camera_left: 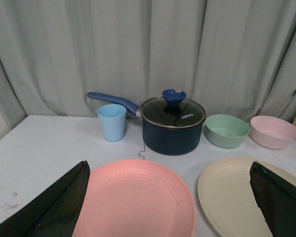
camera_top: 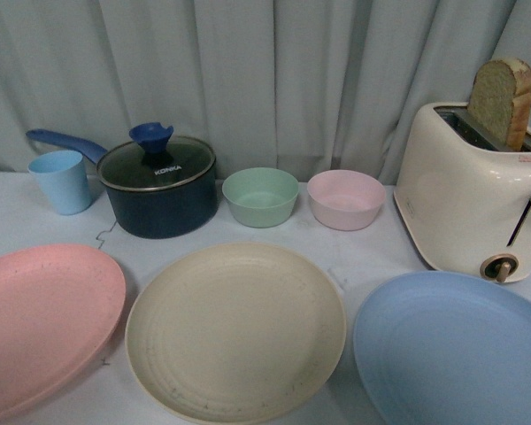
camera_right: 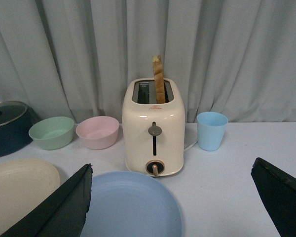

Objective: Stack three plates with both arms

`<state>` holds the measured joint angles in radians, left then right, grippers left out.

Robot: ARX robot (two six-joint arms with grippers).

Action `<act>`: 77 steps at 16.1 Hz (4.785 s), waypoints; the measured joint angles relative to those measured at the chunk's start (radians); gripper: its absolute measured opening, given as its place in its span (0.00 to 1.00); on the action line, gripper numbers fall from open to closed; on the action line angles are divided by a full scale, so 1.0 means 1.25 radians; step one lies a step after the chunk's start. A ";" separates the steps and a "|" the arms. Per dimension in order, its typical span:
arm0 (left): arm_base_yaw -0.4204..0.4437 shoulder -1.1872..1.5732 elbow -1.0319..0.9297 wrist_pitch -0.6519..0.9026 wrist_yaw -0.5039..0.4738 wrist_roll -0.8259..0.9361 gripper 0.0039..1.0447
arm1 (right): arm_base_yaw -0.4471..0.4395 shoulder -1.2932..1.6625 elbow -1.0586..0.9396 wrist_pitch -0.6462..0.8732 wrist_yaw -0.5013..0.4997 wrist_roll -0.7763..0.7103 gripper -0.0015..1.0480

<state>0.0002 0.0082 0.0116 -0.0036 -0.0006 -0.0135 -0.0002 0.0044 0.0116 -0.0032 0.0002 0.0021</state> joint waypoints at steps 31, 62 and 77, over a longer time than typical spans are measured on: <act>0.392 1.394 0.548 0.329 0.219 0.150 0.94 | 0.000 0.000 0.000 0.000 0.000 0.000 0.94; 0.386 1.639 0.514 0.539 0.245 0.048 0.04 | 0.000 0.000 0.000 0.000 0.000 0.000 0.94; 0.031 1.247 0.439 0.424 0.184 -0.057 0.03 | 0.000 0.000 0.000 0.000 0.000 0.000 0.94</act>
<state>0.0395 1.5665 0.5598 0.5259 0.2298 -0.0853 -0.0002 0.0044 0.0116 -0.0036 0.0002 0.0017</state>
